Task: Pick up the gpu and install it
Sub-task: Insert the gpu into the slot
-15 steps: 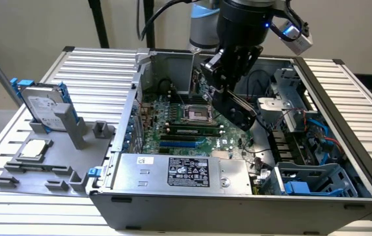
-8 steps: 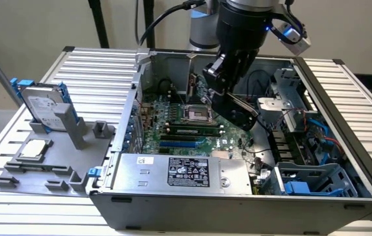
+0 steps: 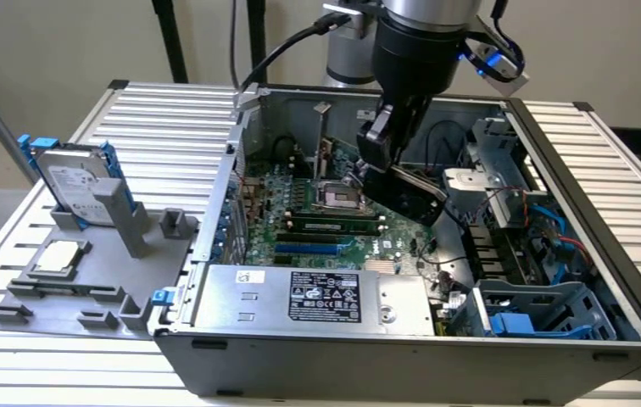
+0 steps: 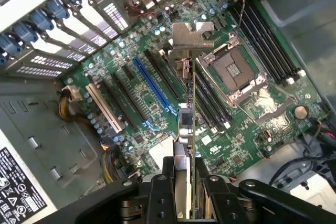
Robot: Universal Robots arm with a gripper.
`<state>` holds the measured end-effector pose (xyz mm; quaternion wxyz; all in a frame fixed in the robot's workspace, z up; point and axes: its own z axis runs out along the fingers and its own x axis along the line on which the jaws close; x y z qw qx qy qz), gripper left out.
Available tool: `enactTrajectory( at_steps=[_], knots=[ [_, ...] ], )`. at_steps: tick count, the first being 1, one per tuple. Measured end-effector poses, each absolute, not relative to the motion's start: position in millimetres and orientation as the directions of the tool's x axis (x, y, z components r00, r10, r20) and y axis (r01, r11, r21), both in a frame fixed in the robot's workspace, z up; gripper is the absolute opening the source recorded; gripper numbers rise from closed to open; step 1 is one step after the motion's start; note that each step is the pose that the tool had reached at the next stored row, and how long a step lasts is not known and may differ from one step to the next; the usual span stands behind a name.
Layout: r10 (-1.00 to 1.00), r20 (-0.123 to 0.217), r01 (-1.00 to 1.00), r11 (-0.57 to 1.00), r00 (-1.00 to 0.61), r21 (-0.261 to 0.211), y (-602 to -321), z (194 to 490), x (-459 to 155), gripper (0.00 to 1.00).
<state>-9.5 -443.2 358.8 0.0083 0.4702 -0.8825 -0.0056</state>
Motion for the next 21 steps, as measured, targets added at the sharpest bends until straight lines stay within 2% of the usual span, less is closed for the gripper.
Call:
enactTrajectory(
  at_steps=[16,21],
  knots=[
    [-0.954,0.009,-0.954,0.300,-0.300,0.017,-443,348,-10,0.27],
    [-0.965,0.009,-0.965,0.261,-0.261,0.017,-443,348,-17,0.27]
  ],
)
